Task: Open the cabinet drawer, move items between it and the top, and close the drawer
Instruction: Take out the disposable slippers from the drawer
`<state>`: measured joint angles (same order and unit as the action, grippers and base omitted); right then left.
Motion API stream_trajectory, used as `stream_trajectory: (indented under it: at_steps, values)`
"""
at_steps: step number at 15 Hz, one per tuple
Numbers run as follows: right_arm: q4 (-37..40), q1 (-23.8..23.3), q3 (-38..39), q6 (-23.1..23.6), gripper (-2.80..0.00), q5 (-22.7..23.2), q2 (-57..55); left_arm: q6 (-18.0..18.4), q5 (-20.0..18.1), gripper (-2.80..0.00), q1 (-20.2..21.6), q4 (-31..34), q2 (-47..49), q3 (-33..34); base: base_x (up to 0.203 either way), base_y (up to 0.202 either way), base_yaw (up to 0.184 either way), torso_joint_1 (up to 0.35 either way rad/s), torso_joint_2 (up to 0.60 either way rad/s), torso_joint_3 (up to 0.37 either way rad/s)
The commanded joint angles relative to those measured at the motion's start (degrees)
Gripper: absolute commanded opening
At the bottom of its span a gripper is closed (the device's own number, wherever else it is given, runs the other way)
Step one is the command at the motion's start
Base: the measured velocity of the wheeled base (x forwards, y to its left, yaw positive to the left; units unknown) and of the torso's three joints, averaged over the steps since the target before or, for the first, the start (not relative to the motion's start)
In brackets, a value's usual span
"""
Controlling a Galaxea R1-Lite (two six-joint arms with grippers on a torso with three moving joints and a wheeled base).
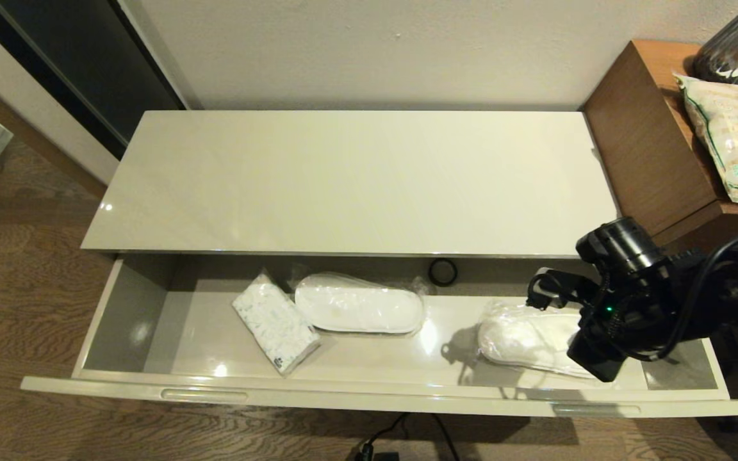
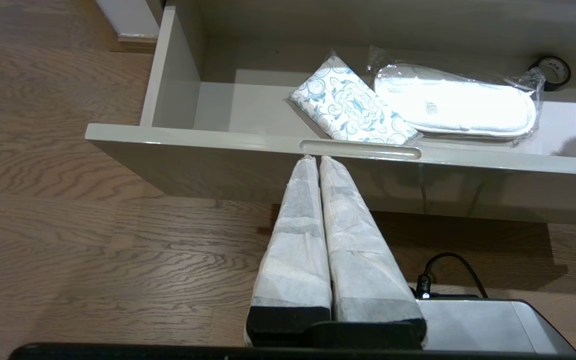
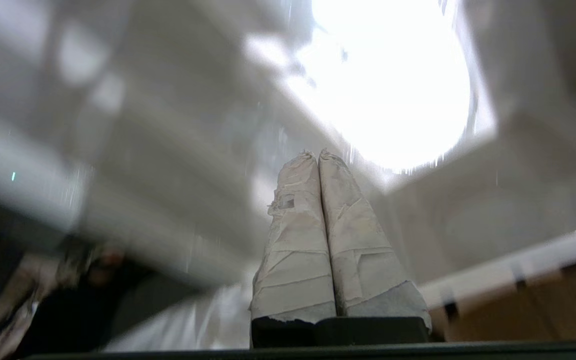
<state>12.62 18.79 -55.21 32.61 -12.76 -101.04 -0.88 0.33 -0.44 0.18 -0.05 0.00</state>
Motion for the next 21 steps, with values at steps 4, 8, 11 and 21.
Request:
stream_trajectory:
  at_steps: [4,8,11,21]
  values:
    - [-9.6,-0.3,-4.0,0.3,-2.8,-0.3,-11.4,-0.1,0.0,-2.8,0.0,0.0,0.0,0.0,0.0,0.0,0.0,0.0,0.0,0.0]
    - [-10.4,-1.5,-3.8,0.7,-2.8,-0.9,-13.5,0.0,0.0,-2.8,0.0,0.0,0.0,0.0,0.0,0.0,0.0,0.0,0.0,0.0]
    - [-14.2,-2.0,-5.3,1.5,0.0,-2.7,-16.1,0.0,0.0,-2.8,0.0,0.0,0.0,0.0,0.0,0.0,0.0,0.0,0.0,0.0]
    - [-18.3,-6.8,-4.1,6.4,0.0,-2.0,-20.8,0.0,0.0,-2.8,0.0,0.0,0.0,0.0,0.0,0.0,0.0,0.0,0.0,0.0]
